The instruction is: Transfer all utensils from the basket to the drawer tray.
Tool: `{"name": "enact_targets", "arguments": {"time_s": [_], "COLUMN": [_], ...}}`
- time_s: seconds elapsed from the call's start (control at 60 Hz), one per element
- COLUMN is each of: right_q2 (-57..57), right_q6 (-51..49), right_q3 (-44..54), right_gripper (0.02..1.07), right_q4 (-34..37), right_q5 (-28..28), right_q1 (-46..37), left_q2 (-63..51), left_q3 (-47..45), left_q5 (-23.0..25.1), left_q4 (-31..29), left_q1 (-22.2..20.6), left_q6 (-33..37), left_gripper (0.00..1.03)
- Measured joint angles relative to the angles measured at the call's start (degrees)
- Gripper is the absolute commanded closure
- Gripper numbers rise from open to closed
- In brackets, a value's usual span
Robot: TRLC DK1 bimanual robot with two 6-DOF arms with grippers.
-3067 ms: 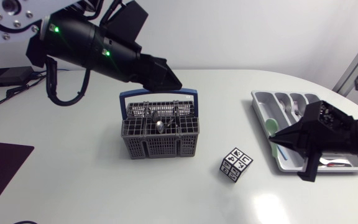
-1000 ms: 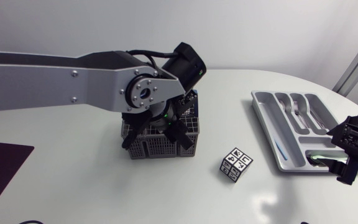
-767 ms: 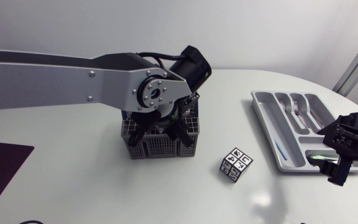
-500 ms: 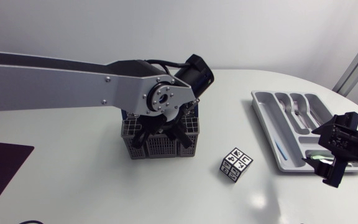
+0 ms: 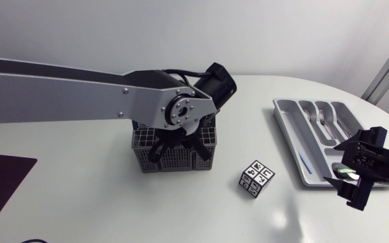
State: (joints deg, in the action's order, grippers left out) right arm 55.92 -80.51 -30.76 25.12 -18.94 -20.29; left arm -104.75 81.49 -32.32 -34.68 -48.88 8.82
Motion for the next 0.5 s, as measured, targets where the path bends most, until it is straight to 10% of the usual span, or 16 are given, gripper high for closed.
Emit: {"name": "enact_targets", "arguments": {"time_s": [0.5], "right_q2": [-1.70], "right_q6": [1.42], "right_q3": [1.38], "right_gripper": [0.08], "right_q4": [0.04], "right_q5": [0.81], "right_q1": [2.38], "left_q2": [4.35], "left_q3": [-0.22], "left_q5": [-2.91], "left_q4": [0.22], "left_q1": [-0.55], "left_q6": [0.50], "left_gripper": [0.99]}}
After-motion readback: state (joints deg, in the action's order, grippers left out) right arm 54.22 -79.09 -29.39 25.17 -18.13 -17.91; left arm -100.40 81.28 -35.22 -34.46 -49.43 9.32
